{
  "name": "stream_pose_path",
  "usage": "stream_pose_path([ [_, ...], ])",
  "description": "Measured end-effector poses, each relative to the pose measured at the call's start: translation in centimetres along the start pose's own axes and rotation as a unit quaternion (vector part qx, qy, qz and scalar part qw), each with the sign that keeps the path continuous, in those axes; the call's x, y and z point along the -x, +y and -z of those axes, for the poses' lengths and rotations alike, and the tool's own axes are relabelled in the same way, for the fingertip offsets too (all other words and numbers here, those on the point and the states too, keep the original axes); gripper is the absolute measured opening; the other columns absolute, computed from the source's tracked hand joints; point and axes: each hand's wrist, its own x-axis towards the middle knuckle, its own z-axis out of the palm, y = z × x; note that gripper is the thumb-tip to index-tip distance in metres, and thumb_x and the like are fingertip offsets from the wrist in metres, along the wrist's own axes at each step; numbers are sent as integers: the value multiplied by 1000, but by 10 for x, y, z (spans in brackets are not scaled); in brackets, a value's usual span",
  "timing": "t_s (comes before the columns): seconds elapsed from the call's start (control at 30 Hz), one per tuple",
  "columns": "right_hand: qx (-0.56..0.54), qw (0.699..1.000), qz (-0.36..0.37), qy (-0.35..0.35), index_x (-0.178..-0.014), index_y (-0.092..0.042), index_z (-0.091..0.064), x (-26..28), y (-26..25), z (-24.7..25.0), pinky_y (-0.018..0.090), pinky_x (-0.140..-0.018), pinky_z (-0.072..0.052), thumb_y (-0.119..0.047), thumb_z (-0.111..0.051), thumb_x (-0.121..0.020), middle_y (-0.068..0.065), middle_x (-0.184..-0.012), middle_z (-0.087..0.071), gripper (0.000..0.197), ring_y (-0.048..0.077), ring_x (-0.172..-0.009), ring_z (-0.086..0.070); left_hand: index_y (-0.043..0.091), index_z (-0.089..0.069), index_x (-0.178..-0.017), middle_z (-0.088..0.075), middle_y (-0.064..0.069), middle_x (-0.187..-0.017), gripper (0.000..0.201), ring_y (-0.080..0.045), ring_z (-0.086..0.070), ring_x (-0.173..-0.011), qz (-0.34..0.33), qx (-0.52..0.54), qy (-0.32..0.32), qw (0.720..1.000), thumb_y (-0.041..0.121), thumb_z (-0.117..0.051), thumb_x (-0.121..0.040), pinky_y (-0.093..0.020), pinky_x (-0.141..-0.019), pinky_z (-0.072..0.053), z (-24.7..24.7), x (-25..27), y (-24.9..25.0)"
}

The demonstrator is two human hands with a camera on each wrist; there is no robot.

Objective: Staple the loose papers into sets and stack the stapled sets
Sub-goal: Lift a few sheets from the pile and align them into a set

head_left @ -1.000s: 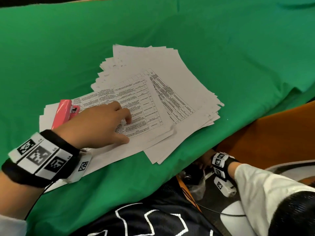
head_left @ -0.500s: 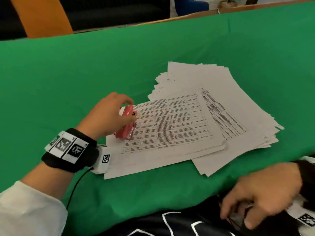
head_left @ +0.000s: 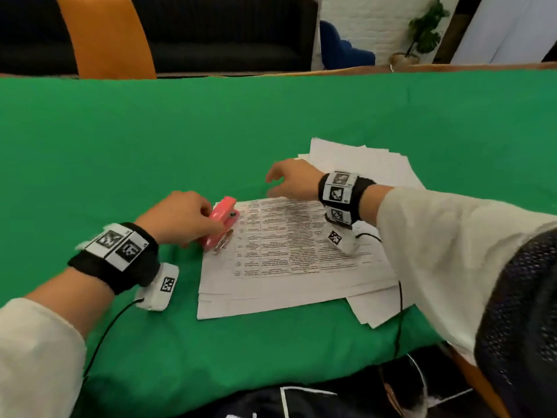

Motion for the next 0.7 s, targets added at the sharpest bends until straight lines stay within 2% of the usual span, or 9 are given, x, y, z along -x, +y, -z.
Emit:
stream_pose_path([
  [0.07, 110, 991, -6, -69, -142, -14, -59, -11, -1, -6, 36, -104, -46, -49, -79, -88, 7, -144, -60, 67, 28, -129, -58, 17, -75, -87, -76, -2, -72, 15, -18, -74, -59, 17, 26, 26, 999, 32, -73, -88, -31, -50, -60, 12, 3, -19],
  [0.17, 184, 976, -22, -115, -142, -12, -58, -21, -5, -11, 38, -98, -53, -62, -82, -78, 9, -137, -64, 84, 31, -120, -63, 14, -74, -87, -77, -1, -69, 7, -15, -75, -59, 53, 52, 55, 996, 21, -74, -88, -32, -50, -61, 33, 9, -53],
  [0.33, 188, 978, -7, -91, -148, -23, -53, -15, -18, -8, 39, -99, -48, -56, -89, -73, 0, -137, -62, 90, 28, -122, -60, 13, -76, -89, -77, -3, -69, 8, -21, -76, -63, 111, -7, 37, 993, 20, -73, -88, -38, -56, -65, 44, 17, -98],
  [0.47, 182, 975, -3, -130, -144, -22, -58, -9, -29, -13, 36, -95, -51, -51, -89, -75, 3, -136, -64, 81, 28, -117, -62, 17, -75, -107, -75, -4, -83, 19, -20, -73, -67, 112, -49, 15, 992, 26, -70, -92, -30, -53, -60, 30, 29, -107],
  [0.5, 181, 974, -4, -133, -143, -24, -58, -7, -31, -14, 37, -96, -52, -50, -89, -75, 3, -136, -64, 79, 28, -116, -61, 18, -73, -116, -74, -4, -90, 25, -18, -72, -71, 111, -56, 22, 992, 27, -69, -92, -29, -56, -59, 28, 32, -105],
  [0.53, 183, 974, -2, -132, -143, -24, -58, -5, -33, -14, 37, -97, -52, -50, -89, -76, 3, -136, -63, 79, 27, -117, -61, 18, -69, -127, -74, -4, -100, 36, -17, -71, -78, 107, -66, 35, 991, 29, -68, -93, -30, -64, -60, 28, 34, -104],
  [0.6, 187, 974, 5, -127, -143, -21, -59, 1, -40, -18, 38, -100, -52, -56, -87, -76, 2, -138, -62, 81, 27, -119, -61, 19, -55, -145, -67, -5, -126, 56, -19, -68, -101, 86, -100, 80, 988, 34, -68, -93, -39, -89, -58, 26, 45, -97],
  [0.63, 195, 973, 8, -124, -143, -21, -59, 4, -43, -21, 40, -101, -52, -59, -86, -75, 2, -138, -61, 83, 27, -119, -60, 22, -50, -148, -62, -4, -134, 60, -22, -65, -111, 65, -120, 111, 984, 38, -67, -93, -42, -96, -55, 25, 54, -91],
  [0.7, 202, 971, 9, -128, -141, -19, -59, 7, -48, -27, 41, -100, -53, -58, -88, -72, 2, -135, -60, 84, 26, -118, -60, 30, -52, -144, -58, 3, -133, 56, -21, -61, -118, -4, -130, 155, 979, 45, -67, -92, -40, -99, -52, 19, 73, -75],
])
